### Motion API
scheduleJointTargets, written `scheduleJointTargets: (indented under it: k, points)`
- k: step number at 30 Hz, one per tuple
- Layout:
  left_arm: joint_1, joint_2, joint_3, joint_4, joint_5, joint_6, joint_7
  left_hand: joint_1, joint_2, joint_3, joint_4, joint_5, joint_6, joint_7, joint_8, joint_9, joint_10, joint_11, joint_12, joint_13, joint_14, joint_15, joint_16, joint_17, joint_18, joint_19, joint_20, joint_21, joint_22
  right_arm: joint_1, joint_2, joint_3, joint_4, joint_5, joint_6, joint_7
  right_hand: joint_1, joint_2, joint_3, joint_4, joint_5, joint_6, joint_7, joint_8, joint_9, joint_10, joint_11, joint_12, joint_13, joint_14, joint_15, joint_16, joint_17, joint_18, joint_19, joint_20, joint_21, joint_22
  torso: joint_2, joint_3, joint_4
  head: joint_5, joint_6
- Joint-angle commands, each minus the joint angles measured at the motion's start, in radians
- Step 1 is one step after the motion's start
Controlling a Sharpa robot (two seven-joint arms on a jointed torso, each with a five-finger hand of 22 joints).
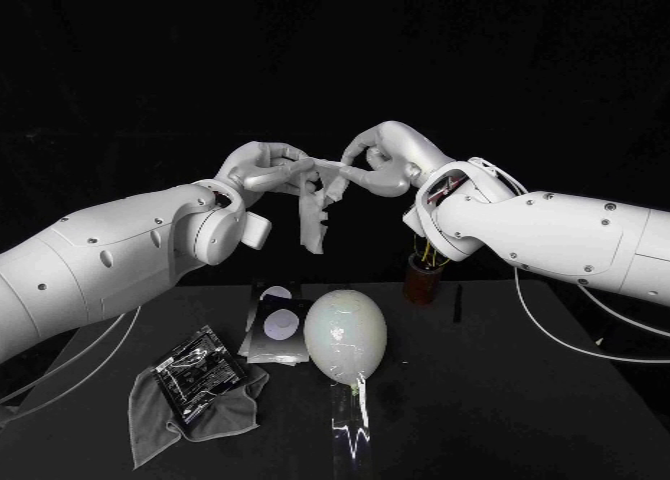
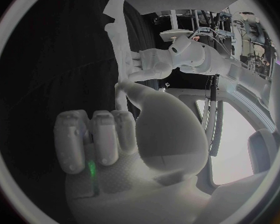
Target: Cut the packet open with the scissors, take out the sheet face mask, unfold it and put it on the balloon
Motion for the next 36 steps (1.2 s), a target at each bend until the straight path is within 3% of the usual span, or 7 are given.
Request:
scheduleJointTargets:
  k: [1,4,6,12,21,27,36]
  points:
    - [0.002,0.002,0.001,-0.001,0.043,0.034,0.014,0.004,0.016,0.0,0.009,0.0,-0.025,-0.006,0.024,0.02,0.044,-0.011,-0.011,0.001,0.075,-0.02,0.004,0.003,0.01,0.063,-0.025,0.012,-0.003,0.003,0.0,0.001,-0.002,-0.001,-0.012,0.007,0.008,-0.001,0.004,0.001,0.005,0.006,-0.001,0.006,0.004,0.108,-0.005,0.003,0.263,0.108,-0.006,0.005,0.264,-0.006,0.112,-0.002,0.003,0.263,0.0,0.0007,0.0007,-0.001,0.0]
    - [0.002,0.003,0.001,-0.001,0.045,0.03,0.005,0.005,0.017,-0.003,0.013,-0.001,-0.035,-0.012,0.034,0.025,0.064,-0.02,-0.016,0.001,0.116,-0.031,0.01,0.007,0.009,0.1,-0.04,0.019,-0.004,0.005,0.0,0.002,-0.004,-0.004,-0.011,0.007,0.008,-0.001,0.004,0.001,0.005,0.006,-0.001,0.006,0.004,0.108,-0.005,0.003,0.263,0.108,-0.006,0.005,0.264,-0.006,0.112,-0.002,0.003,0.263,0.0,0.0,0.0003,-0.002,0.0]
    - [0.002,0.003,0.001,-0.001,0.046,0.028,0.001,0.008,0.019,-0.011,0.014,-0.001,-0.045,-0.026,0.045,0.031,0.121,-0.04,-0.001,0.01,0.199,-0.056,0.04,0.023,0.009,0.174,-0.07,0.04,-0.001,0.005,0.001,0.002,-0.008,-0.005,-0.009,0.006,0.008,-0.001,0.004,0.001,0.005,0.006,-0.001,0.006,0.004,0.108,-0.005,0.003,0.263,0.108,-0.006,0.005,0.264,-0.006,0.112,-0.002,0.003,0.263,0.0,-0.0003,0.0001,-0.002,-0.001]
    - [0.002,0.002,0.001,-0.002,0.037,0.016,-0.002,0.011,0.014,-0.018,0.019,-0.002,-0.046,-0.04,0.055,0.029,0.155,-0.056,-0.003,0.014,0.273,-0.078,0.069,0.046,0.008,0.256,-0.098,0.048,-0.007,0.006,0.006,0.002,-0.021,-0.011,0.002,0.003,0.009,-0.002,0.005,0.001,0.005,0.006,-0.001,0.006,0.004,0.108,-0.005,0.003,0.263,0.108,-0.007,0.005,0.264,-0.006,0.112,-0.002,0.003,0.263,0.0,0.0004,0.0006,-0.002,-0.002]
    - [0.002,0.001,0.001,-0.003,-0.065,-0.012,0.003,0.016,-0.006,-0.017,0.016,-0.002,-0.013,-0.041,0.049,0.008,0.154,-0.058,-0.019,0.012,0.292,-0.084,0.086,0.07,0.006,0.299,-0.11,0.047,-0.014,0.007,0.016,0.001,-0.037,-0.024,0.059,0.002,0.01,-0.002,0.005,0.001,0.005,0.006,0.0,0.006,0.004,0.108,-0.005,0.003,0.263,0.108,-0.006,0.005,0.264,-0.006,0.112,-0.002,0.003,0.263,-0.001,-0.0006,0.0003,-0.006,-0.008]
    - [0.003,0.002,0.001,0.001,-0.142,0.0,0.002,0.019,-0.018,-0.016,0.012,-0.001,0.017,-0.045,0.027,-0.022,0.163,-0.063,-0.03,0.013,0.326,-0.093,0.13,0.111,0.005,0.345,-0.123,0.057,-0.012,0.004,0.031,-0.011,-0.047,-0.066,0.112,-0.012,0.01,-0.002,0.005,0.001,0.005,0.006,0.0,0.006,0.004,0.108,-0.005,0.003,0.263,0.108,-0.006,0.005,0.264,-0.006,0.112,-0.002,0.003,0.263,0.0,0.0002,0.0011,-0.008,-0.009]
    - [0.011,0.006,0.001,0.004,-0.251,0.04,-0.015,0.019,-0.029,-0.018,0.008,-0.001,0.042,-0.05,0.01,-0.045,0.174,-0.068,-0.038,0.013,0.333,-0.099,0.172,0.154,0.004,0.37,-0.132,0.068,-0.008,-0.028,0.058,-0.023,-0.075,-0.041,0.065,-0.032,0.011,-0.002,0.005,0.002,0.005,0.006,0.0,0.006,0.004,0.108,-0.004,0.003,0.263,0.108,-0.006,0.005,0.264,-0.006,0.112,-0.002,0.003,0.263,0.001,0.0006,-0.0001,-0.013,-0.014]
